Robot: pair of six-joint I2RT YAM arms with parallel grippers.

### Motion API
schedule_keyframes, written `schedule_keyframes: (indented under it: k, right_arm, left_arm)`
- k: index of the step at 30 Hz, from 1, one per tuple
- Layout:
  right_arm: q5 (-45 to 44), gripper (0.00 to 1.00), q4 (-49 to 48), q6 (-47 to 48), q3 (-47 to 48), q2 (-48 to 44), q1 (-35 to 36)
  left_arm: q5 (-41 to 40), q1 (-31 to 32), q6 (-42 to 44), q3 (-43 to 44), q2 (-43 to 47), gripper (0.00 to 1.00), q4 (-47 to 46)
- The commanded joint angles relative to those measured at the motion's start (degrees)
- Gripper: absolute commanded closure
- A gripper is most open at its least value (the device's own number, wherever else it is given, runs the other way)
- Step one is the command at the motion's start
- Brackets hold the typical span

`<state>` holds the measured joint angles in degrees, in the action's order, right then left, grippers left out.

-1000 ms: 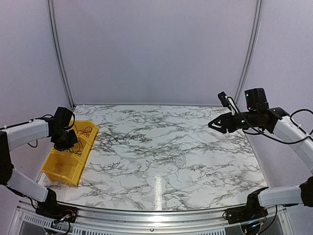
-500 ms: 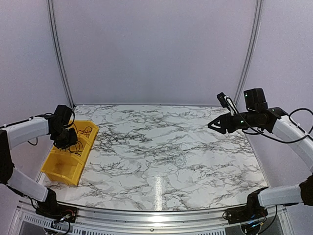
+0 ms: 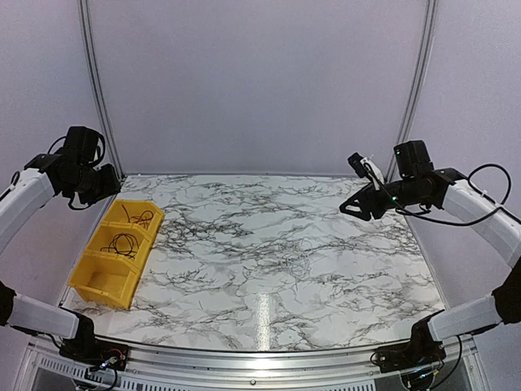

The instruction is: Untangle the cables

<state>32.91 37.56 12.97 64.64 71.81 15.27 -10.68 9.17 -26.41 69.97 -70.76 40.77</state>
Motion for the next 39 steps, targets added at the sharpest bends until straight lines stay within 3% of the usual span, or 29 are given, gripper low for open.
schedule_keyframes:
  k: [1, 7, 8, 9, 10, 11, 15, 21, 27, 31, 39]
  right_arm:
    - [0.8, 0.51, 4.06, 16.08, 3.42, 3.23, 4.57]
    - [-2.61, 0.58, 2.14, 19.69, 1.57, 9.7, 7.32]
    - [-3.52, 0.59, 0.66, 18.81, 1.32, 11.06, 7.39]
    - [-4.35, 0.6, -1.0, 17.88, 1.33, 12.59, 7.41]
    - [-4.87, 0.6, -2.42, 17.15, 1.6, 14.16, 7.41]
    - [-5.55, 0.61, -3.61, 16.38, 2.05, 15.93, 7.47]
    - [-7.03, 0.61, -5.75, 14.86, 6.08, 23.82, 7.58]
    - [-6.72, 0.61, -5.98, 14.85, 10.39, 31.67, 7.82]
    - [-7.94, 0.61, -6.5, 14.52, 13.25, 36.52, 7.78]
    - [-6.56, 0.61, -5.06, 14.58, 15.42, 39.52, 7.91]
    - [-7.51, 0.69, -4.38, 15.32, 16.31, 42.48, 8.2]
  left_arm:
    - [5.16, 7.49, 3.66, 3.09, 0.0, 0.5, -4.1]
    - [-1.1, 26.7, 10.84, 6.7, -2.94, 0.49, -10.68]
    - [-2.65, 29.47, 10.72, 6.26, -3.25, 0.44, -12.6]
    - [-5.64, 32.25, 10.14, 4.94, -3.25, 0.14, -14.93]
    - [-9.67, 34.47, 9.24, 3.82, -3.25, 0.03, -16.65]
    - [-12.2, 35.78, 7.5, 3.17, -3.54, 0.01, -17.14]
    - [-9.9, 38.23, 3.1, 1.19, -5.16, 0.01, -19.57]
    - [-8.73, 43.97, 11.91, -3.69, -3.35, 0.01, -27.93]
    - [-9.91, 44.0, 10.68, -6.5, -1.5, 0.01, -29.35]
    - [-12.92, 44.0, 5.55, -6.63, -0.39, 0.01, -29.24]
    - [-17.79, 44.19, 14.23, -4.73, -0.55, 0.01, -26.37]
